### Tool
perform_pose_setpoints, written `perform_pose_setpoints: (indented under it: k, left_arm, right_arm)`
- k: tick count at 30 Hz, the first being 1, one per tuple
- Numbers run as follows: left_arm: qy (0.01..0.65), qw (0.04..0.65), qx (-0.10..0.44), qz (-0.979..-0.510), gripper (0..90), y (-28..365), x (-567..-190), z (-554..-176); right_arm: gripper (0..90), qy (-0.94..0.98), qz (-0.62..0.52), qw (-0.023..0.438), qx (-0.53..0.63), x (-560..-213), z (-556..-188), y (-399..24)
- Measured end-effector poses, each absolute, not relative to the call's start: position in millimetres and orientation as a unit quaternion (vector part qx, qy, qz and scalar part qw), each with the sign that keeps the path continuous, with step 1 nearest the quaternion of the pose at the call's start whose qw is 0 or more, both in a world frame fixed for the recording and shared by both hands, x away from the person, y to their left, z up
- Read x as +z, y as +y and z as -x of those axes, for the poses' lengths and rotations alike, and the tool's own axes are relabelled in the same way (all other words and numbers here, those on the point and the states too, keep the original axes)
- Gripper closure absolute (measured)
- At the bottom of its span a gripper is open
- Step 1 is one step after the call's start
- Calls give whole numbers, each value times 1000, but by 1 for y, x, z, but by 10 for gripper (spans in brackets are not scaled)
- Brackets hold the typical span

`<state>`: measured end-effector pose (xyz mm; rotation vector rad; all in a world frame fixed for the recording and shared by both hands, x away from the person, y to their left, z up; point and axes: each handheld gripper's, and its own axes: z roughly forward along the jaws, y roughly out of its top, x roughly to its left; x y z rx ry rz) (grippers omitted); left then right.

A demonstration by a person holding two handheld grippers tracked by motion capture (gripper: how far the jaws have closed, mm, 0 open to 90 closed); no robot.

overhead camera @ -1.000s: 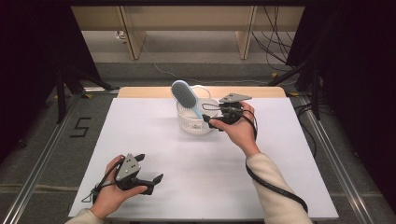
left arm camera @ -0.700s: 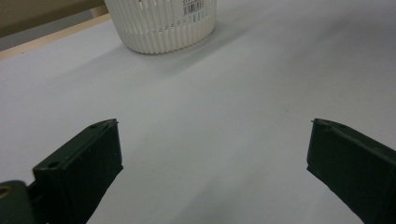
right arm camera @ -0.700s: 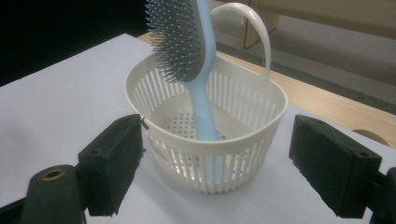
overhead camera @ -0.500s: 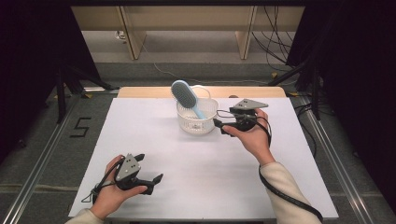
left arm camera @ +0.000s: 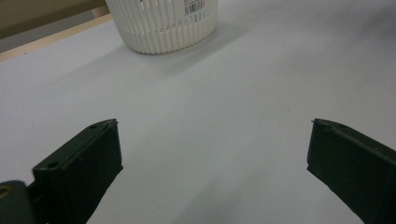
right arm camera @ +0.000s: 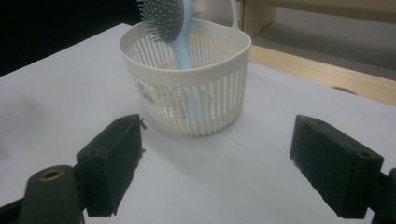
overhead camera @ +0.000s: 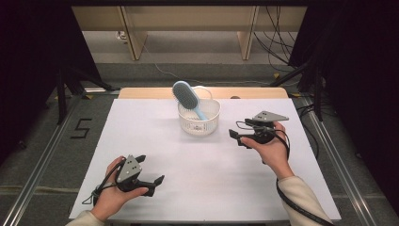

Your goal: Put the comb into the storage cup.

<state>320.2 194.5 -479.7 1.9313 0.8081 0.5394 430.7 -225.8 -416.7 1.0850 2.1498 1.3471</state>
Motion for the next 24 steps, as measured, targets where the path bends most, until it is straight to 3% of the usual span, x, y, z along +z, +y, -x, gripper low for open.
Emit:
perform_pose_setpoints:
  k: [24]
  left_arm:
    - [328, 469, 222, -789, 25, 195, -480, -320]
  right_arm:
    - [172, 770, -376, 187, 480, -431, -390, -257]
